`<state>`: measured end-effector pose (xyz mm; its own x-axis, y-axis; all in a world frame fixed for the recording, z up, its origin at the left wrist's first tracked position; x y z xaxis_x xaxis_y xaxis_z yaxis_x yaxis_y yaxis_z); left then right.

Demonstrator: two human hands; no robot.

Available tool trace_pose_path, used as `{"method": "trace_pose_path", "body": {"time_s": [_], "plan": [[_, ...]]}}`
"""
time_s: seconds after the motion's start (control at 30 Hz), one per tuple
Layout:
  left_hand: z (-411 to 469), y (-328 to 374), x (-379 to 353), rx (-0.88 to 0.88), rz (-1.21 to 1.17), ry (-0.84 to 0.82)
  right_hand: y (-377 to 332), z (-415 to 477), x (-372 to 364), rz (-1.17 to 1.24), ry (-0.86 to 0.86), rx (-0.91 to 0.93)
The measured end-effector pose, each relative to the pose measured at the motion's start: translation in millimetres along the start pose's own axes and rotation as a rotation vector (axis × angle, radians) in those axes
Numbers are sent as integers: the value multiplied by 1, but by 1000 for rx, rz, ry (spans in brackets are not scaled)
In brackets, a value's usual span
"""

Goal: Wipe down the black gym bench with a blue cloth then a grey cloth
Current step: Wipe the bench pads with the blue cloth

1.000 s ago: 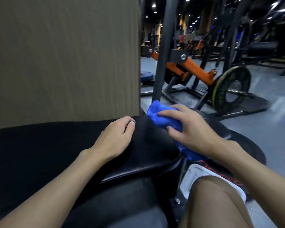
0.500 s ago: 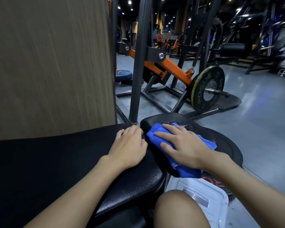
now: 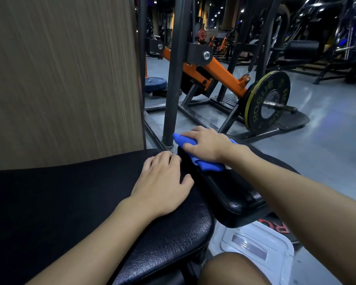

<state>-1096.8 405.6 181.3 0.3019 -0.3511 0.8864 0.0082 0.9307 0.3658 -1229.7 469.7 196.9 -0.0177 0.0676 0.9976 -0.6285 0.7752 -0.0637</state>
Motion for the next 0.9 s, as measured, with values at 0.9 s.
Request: {"method": "trace_pose_path", "body": {"time_s": [0.9], "plan": [[-1, 27, -20, 48, 30, -182, 49, -54, 8, 13, 35, -43]]}}
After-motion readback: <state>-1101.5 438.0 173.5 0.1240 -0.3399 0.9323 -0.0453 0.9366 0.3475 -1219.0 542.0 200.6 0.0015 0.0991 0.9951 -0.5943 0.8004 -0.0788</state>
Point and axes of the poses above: each hand's wrist, its own z-axis towards the middle knuckle, its own x-axis out of the back of the hand, y = z × x, the point moved 9 cm from there along z, towards the middle knuckle, and after that the axes turned 8 degrees about -z, right-handed, at the moved point
